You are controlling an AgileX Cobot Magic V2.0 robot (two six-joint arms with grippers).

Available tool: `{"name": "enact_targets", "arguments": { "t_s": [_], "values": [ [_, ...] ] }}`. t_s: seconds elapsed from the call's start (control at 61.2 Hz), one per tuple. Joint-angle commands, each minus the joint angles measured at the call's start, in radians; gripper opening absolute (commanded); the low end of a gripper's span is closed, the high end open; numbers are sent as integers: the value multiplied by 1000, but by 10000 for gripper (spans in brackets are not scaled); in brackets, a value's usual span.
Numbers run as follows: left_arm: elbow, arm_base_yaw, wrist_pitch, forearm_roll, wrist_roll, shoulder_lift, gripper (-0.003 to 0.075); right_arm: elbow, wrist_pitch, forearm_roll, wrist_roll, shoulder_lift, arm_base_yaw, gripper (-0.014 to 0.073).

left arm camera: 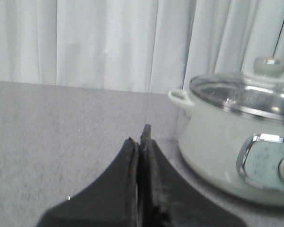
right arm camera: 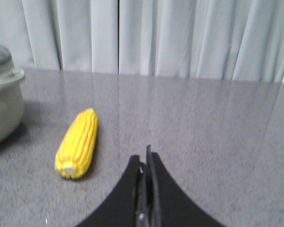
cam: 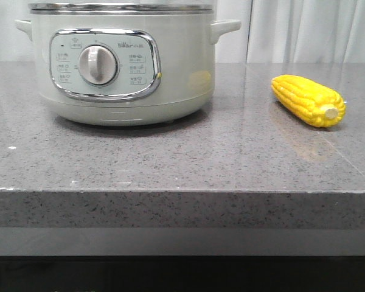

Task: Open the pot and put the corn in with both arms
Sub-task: 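Grasp the glass lid knob with the left gripper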

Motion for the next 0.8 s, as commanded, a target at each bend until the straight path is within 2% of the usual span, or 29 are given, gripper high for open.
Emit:
{"name": "enact_targets", "arguments": {
  "t_s": [0.0, 0.196, 0.425, 0.507, 0.54, 0.703, 0.736, 0.785],
  "values": [
    [-116, 1, -51, -11, -7, 106, -20, -112, -41, -10, -2, 92, -6, -65],
    [-219, 1, -47, -11, -7, 279, -20, -227, -3, -10, -2, 198, -6, -64],
    [-221, 1, -53, -11, -7, 299, 3, -229, -17, -10, -2, 201, -6, -48],
    [-221, 1, -49, 8, -5, 299, 102, -229, -9, -10, -2, 201, -6, 41],
    [-221, 1, -49, 20, -5, 299, 167, -229, -7, -10, -2, 201, -6, 99],
    [-221, 1, -55, 43, -5, 299, 566, -229, 7, -10, -2, 201, -6, 430],
    [-221, 1, -61, 43, -5, 299, 614, -227, 7, -10, -2, 201, -6, 493],
    [-221, 1, -69, 43, -5, 299, 645, -224, 6, -10, -2, 201, -6, 541]
  ]
}}
